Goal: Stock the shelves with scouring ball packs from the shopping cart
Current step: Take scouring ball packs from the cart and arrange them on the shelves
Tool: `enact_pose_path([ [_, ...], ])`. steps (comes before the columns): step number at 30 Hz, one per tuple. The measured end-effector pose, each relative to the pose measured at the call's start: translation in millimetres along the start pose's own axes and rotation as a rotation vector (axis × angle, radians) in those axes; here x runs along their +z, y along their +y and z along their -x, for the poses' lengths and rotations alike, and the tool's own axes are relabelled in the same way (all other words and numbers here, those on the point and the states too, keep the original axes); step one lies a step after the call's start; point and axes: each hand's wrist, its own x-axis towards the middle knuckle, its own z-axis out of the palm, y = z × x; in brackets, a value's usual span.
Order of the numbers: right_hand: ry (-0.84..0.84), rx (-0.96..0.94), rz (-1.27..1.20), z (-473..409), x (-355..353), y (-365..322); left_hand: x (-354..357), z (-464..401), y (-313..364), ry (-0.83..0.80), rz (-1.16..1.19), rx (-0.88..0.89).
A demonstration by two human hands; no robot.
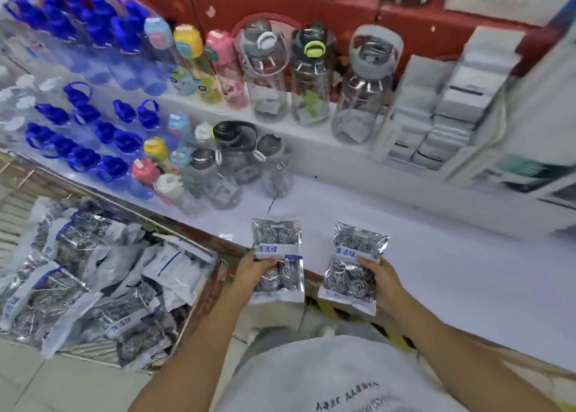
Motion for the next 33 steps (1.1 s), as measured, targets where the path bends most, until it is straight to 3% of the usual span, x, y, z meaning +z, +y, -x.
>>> enact_pose_path([
  [8, 0.088, 0.038, -0.079, -31, -33, -17, 48, -50, 33, -0.032, -0.134, -0.029],
  [22, 0.280, 0.065, -0.003, -131, 12, -25, 63, -193, 55, -0.217, -0.210, -0.076],
  [33, 0.399, 0.080, 0.151, -202, 21, -24, 74, -272, 40, -0.127, -0.257, -0.054],
])
